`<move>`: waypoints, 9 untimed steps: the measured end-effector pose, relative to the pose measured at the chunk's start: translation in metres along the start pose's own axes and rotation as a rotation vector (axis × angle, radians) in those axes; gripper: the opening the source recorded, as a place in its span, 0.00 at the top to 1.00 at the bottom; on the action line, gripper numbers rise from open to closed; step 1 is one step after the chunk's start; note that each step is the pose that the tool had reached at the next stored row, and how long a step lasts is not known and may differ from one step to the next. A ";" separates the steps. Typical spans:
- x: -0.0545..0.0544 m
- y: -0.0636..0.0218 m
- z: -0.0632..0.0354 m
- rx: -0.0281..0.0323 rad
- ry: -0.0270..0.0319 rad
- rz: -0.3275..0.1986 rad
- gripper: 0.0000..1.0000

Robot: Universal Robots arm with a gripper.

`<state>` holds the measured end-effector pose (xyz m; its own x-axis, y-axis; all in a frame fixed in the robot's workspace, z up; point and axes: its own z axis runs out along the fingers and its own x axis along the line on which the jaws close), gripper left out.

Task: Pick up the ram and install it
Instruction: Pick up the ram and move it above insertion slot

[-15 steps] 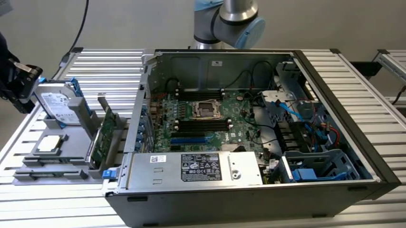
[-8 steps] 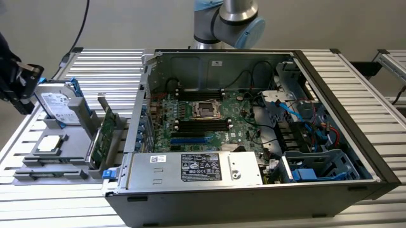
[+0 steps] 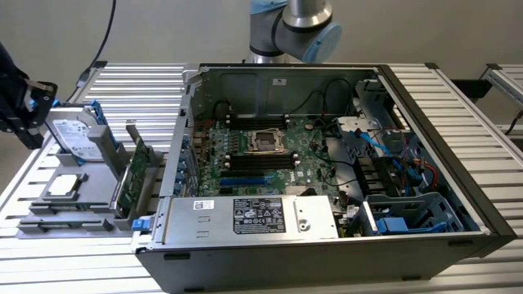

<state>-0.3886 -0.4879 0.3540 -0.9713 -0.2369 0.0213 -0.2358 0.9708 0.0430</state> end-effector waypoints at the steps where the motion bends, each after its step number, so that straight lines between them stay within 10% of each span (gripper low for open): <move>1: 0.000 0.0000 0.0003 0.0004 0.0007 -0.018 0.89; 9: 0.000 -0.0001 0.0029 0.0034 0.0070 -0.164 0.89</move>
<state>-0.3886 -0.4878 0.3511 -0.9194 -0.3928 0.0212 -0.3917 0.9191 0.0431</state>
